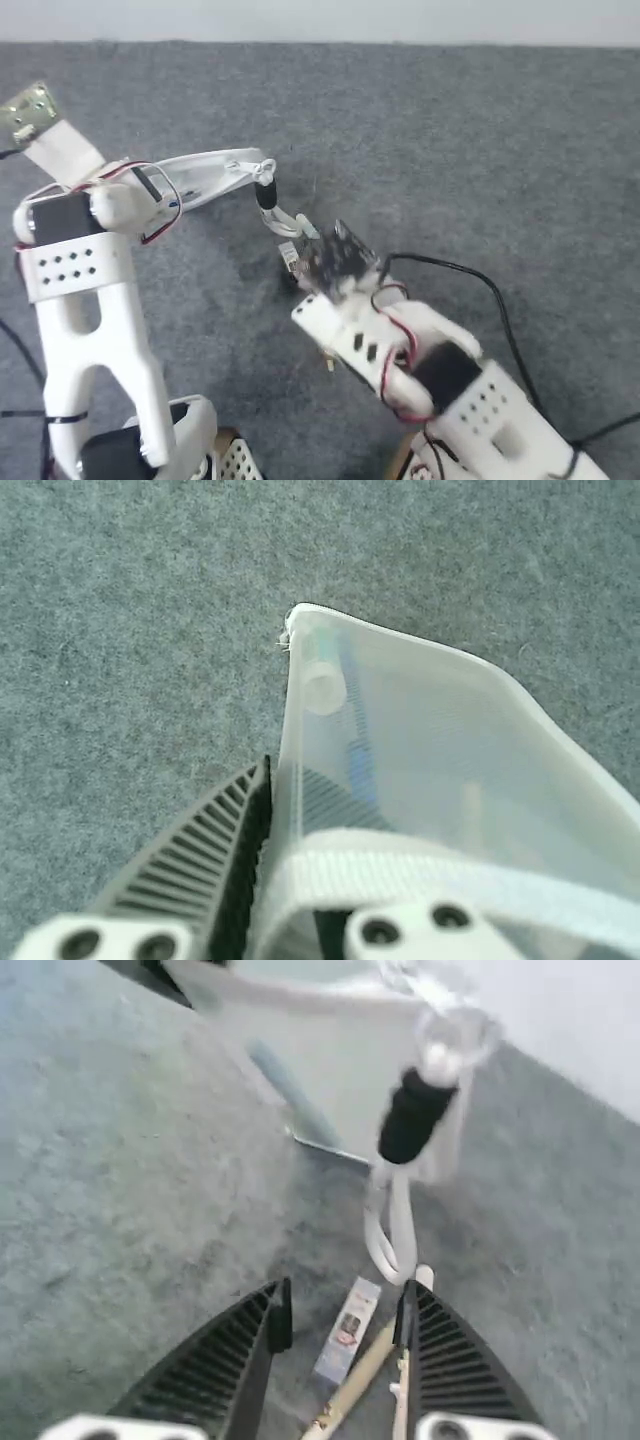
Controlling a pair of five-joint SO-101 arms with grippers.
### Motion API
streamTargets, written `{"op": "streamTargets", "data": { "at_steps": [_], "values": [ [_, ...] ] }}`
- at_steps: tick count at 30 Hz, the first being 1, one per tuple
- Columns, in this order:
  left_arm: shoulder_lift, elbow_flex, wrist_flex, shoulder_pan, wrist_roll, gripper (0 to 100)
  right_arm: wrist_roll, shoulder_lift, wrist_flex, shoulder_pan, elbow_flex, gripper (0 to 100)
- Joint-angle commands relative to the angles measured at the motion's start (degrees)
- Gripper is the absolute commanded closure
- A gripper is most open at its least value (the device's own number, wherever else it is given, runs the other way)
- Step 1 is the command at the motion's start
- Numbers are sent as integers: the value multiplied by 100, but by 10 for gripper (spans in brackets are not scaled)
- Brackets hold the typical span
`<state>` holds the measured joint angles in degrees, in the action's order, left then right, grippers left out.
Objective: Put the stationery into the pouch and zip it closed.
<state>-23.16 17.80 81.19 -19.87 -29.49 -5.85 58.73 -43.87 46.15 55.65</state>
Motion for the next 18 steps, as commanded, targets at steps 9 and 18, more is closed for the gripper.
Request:
{"op": "streamTargets", "data": {
  "at_steps": [9,18],
  "values": [
    [70,154,-149,-176,-18,988,88,-1437,-4,-462,-774,833],
    [62,136,-158,-484,-44,988,88,-1481,-22,-479,-774,833]
  ]
}}
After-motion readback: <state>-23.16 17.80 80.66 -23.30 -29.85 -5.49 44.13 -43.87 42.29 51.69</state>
